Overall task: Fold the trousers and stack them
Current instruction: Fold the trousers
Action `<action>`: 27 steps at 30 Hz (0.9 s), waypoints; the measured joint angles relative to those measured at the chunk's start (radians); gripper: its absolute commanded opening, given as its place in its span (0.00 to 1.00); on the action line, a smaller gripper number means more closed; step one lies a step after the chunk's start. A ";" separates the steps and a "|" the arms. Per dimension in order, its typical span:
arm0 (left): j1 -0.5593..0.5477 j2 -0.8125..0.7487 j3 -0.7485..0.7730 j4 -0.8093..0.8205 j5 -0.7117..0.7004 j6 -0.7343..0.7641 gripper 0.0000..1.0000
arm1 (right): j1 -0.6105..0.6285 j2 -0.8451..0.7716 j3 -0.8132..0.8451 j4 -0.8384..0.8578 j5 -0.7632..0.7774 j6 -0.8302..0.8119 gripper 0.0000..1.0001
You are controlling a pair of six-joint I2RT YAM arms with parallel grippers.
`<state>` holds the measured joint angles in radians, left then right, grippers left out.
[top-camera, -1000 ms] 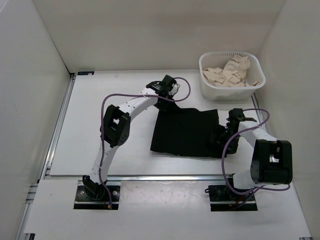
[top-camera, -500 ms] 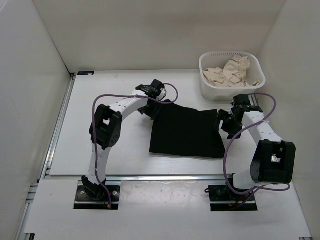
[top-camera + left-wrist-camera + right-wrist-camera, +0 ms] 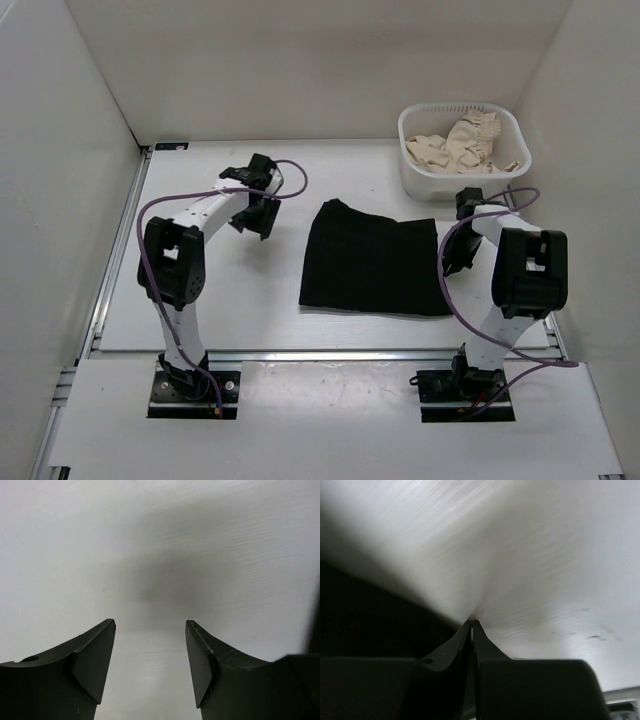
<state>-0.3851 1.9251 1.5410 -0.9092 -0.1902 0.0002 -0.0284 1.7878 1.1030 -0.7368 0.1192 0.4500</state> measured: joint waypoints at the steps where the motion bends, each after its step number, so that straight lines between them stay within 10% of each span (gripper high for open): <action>1: 0.020 -0.009 -0.022 -0.003 0.003 0.000 0.70 | 0.005 -0.018 -0.020 0.023 -0.017 0.021 0.09; 22: 0.259 -0.149 -0.173 -0.026 0.106 0.000 0.71 | 0.315 0.119 0.111 0.194 -0.267 0.301 0.05; 25: 0.288 -0.152 -0.174 -0.026 0.105 0.000 0.72 | 0.312 0.060 0.034 0.201 -0.267 0.331 0.18; 27: 0.316 -0.159 -0.174 -0.027 0.104 0.000 0.72 | 0.310 -0.008 -0.030 0.179 -0.235 0.349 0.48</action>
<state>-0.0689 1.7657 1.3674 -0.9367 -0.0864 0.0002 0.2817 1.7794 1.0729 -0.5583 -0.1162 0.7994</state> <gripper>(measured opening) 0.719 0.287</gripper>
